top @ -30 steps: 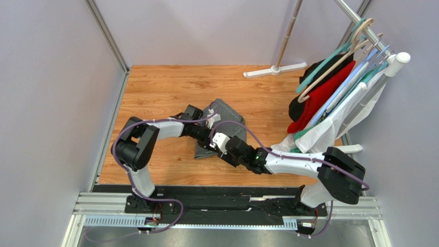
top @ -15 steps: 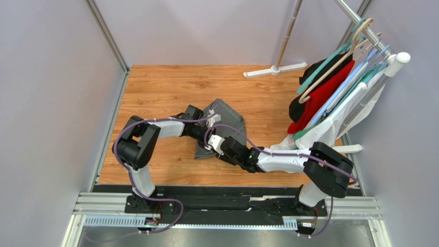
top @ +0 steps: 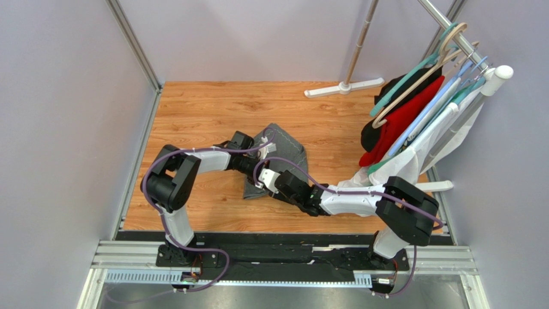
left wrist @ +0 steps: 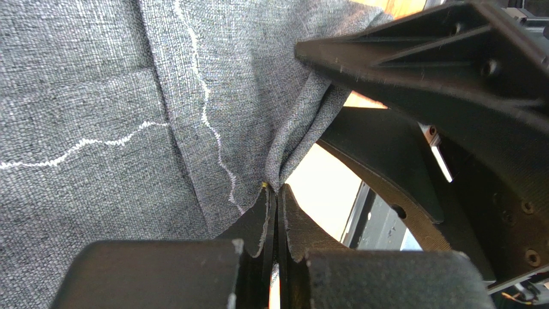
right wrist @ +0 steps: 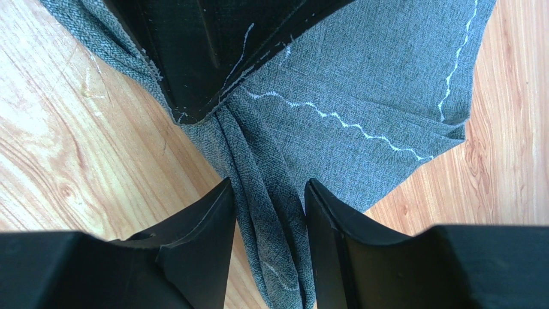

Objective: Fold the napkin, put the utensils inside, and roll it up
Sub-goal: Roll the napkin with the utensil

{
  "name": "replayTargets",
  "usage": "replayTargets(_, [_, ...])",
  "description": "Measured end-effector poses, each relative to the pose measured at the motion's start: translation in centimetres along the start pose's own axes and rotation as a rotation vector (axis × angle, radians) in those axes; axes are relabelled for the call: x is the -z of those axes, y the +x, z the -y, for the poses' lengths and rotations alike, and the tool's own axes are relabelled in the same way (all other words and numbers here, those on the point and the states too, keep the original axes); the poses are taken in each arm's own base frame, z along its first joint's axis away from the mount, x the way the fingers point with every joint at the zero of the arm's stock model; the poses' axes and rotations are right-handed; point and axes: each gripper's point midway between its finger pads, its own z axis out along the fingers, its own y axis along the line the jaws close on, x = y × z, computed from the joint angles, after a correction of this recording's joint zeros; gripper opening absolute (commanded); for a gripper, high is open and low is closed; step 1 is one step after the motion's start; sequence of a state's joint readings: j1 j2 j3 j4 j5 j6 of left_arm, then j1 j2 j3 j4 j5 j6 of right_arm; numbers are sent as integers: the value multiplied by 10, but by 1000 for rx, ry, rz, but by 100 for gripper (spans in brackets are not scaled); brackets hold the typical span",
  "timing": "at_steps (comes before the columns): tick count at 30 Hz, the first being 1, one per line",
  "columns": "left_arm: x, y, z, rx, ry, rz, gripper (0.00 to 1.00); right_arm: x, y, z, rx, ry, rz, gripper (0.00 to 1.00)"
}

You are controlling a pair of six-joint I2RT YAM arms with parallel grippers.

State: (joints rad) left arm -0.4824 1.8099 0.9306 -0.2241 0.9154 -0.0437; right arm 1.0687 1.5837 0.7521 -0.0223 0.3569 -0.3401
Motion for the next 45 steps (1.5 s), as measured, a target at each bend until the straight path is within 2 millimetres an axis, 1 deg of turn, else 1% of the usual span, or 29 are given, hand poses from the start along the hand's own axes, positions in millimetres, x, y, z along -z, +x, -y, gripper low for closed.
replayTargets(1, [0,0,0,0,0,0,0,0,0,0,2,0,1,35])
replayTargets(2, [0,0,0,1,1,-2,0,0,0,0,2,-4,1,21])
replayTargets(4, [-1,-1,0,-1,4,-2,0,-1,1,-2,5,-16,0,13])
replayTargets(5, [-1,-1,0,-2,4,-2,0,-2,0,-2,5,-21,0,7])
replayTargets(8, [0,-2,0,-3,4,-1,0,-4,0,-5,2,-45,-8,0])
replayTargets(10, [0,-2,0,-2,4,-1,0,-4,-1,-5,0,-58,-13,0])
replayTargets(12, [0,-2,0,-2,3,-1,2,-4,-1,-7,-4,-74,-17,0])
replayTargets(13, [0,-2,-1,-2,3,-1,11,-4,-1,-7,-5,-84,-21,0])
replayTargets(15, [0,-2,-1,-2,-2,0,22,-4,-2,-9,-10,-102,-28,0])
replayTargets(17, [0,-2,-3,1,-13,0,44,-4,-2,-10,-18,-123,-36,0])
replayTargets(18, [0,-3,-4,1,-19,2,50,-3,-2,-12,-26,-135,-39,0])
replayTargets(20, [2,-7,-4,1,-32,16,57,-2,-4,-14,-44,-162,-44,0])
replayTargets(21, [4,-10,-4,3,-39,25,62,-1,-5,-15,-53,-174,-45,0])
replayTargets(24, [12,-21,-4,-12,-63,67,67,1,-5,-20,-83,-208,-50,0])
replayTargets(25, [15,-25,-5,-15,-73,82,71,1,-4,-21,-91,-215,-54,0])
replayTargets(30, [32,-46,-10,-22,-140,162,74,6,-3,-27,-127,-260,-70,0])
replayTargets(34, [50,-61,-17,-11,-213,239,75,8,-5,-31,-166,-298,-75,0])
replayTargets(35, [56,-65,-21,3,-236,267,75,9,-5,-32,-174,-308,-77,0])
replayTargets(36, [59,-67,-23,14,-252,284,75,10,-6,-32,-188,-321,-80,0])
replayTargets(37, [70,-70,-32,36,-282,316,76,11,-6,-33,-202,-334,-84,0])
replayTargets(39, [83,-68,-44,73,-342,357,76,13,-10,-32,-232,-359,-89,0])
replayTargets(41, [97,-65,-51,92,-406,396,76,15,-15,-29,-258,-380,-87,0])
replayTargets(43, [110,-65,-48,74,-451,443,76,16,-20,-27,-290,-407,-84,0])
replayTargets(45, [122,-69,-37,21,-479,507,76,15,-25,-24,-323,-429,-80,0])
